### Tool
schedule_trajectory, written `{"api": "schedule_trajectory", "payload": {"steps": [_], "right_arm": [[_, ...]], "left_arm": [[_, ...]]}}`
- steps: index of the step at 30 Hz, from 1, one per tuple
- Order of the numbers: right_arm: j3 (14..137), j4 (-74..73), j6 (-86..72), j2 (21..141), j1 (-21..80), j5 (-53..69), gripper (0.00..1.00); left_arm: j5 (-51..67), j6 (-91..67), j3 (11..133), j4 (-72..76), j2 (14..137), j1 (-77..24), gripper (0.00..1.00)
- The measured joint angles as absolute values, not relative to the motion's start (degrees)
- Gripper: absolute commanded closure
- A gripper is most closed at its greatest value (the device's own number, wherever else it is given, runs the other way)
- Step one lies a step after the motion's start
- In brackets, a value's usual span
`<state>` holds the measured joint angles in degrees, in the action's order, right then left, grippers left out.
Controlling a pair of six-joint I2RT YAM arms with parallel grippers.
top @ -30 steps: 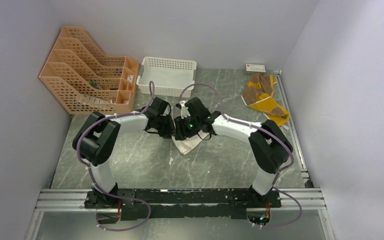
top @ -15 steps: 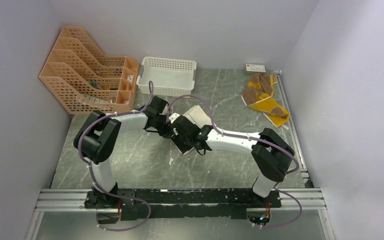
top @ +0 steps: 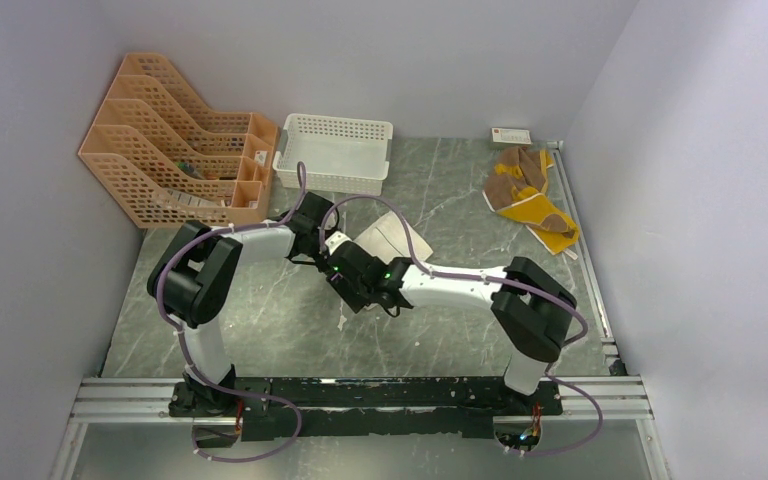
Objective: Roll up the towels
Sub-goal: Roll the towel at the center of the board.
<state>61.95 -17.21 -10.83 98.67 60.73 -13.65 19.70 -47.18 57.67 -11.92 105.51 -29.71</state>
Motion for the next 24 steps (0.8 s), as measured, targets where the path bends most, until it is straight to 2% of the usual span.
{"api": "schedule_trajectory", "payload": {"steps": [8, 11, 17, 18, 24], "right_arm": [[62.0, -16.0, -11.6, 103.0, 61.0, -17.0, 0.51], [62.0, -15.3, -11.9, 104.7, 61.2, -18.4, 0.61], [62.0, -14.8, -13.4, 105.4, 61.5, -20.8, 0.98], [62.0, -14.7, -13.6, 105.5, 61.5, -20.9, 1.0], [60.6, -12.6, -13.6, 104.6, 61.4, -19.7, 1.0]], "left_arm": [[20.8, -47.3, 57.3, -11.0, 105.6, -29.3, 0.91], [21.4, -47.5, 57.2, -10.7, 105.7, -29.3, 0.91], [21.8, -47.4, 57.0, -10.5, 105.7, -28.9, 0.9], [21.9, -47.4, 57.0, -10.5, 105.7, -28.9, 0.9], [22.7, -47.4, 56.8, -10.1, 105.7, -28.3, 0.85]]}}
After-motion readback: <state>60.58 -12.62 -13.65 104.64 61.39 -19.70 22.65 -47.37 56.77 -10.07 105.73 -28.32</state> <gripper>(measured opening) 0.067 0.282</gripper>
